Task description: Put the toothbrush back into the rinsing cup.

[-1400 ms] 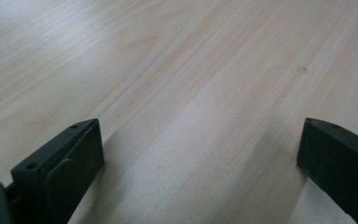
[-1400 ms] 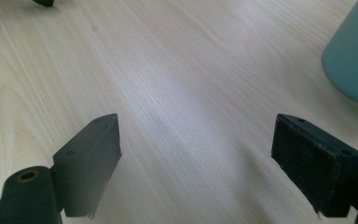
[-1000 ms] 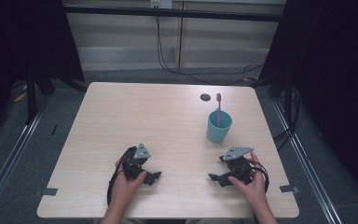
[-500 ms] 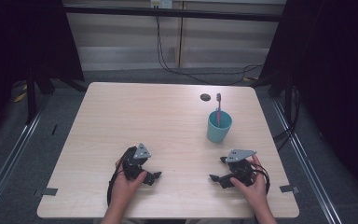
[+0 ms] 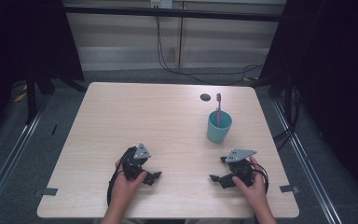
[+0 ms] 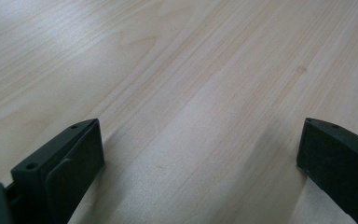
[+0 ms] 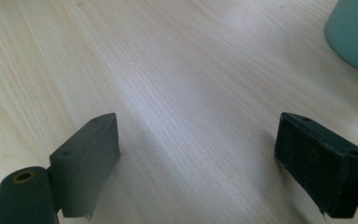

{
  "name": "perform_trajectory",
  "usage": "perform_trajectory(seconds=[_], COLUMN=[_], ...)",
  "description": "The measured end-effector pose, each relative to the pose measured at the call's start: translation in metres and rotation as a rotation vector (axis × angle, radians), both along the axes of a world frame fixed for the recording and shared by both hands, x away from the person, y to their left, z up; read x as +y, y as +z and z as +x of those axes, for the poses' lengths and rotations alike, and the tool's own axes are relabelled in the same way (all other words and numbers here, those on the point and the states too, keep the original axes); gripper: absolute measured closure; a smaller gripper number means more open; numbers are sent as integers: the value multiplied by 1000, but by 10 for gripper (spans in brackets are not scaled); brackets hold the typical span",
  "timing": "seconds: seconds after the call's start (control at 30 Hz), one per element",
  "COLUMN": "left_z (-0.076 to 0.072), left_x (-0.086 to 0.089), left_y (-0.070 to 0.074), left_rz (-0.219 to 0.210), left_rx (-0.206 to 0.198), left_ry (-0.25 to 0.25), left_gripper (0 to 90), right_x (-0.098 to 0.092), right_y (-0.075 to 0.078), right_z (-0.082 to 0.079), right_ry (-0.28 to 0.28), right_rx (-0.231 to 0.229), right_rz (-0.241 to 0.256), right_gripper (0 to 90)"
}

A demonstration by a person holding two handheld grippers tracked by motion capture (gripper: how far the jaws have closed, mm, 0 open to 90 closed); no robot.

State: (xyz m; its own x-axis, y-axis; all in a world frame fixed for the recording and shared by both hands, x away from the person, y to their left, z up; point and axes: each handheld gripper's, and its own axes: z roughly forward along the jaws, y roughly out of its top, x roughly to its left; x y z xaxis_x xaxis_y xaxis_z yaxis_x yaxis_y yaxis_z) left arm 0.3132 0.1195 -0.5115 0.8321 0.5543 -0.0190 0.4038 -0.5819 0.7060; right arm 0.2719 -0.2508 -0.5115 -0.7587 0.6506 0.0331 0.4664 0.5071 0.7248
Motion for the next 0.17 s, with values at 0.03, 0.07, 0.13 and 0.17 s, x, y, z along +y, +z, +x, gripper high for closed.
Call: perform_trajectory(seconds=[0.03, 0.07, 0.13, 0.17], left_z=[0, 0, 0, 0], left_x=[0, 0, 0, 0], left_y=[0, 0, 0, 0], left_rz=[0, 0, 0, 0], left_rx=[0, 0, 1, 2], left_ry=[0, 0, 0, 1], left_gripper=[3, 3, 3, 2], right_x=[0, 0, 0, 0], right_y=[0, 0, 0, 0], right_z=[0, 0, 0, 0], right_ry=[0, 0, 0, 0], right_rx=[0, 0, 0, 0], right_rz=[0, 0, 0, 0], right_gripper=[132, 132, 132, 132])
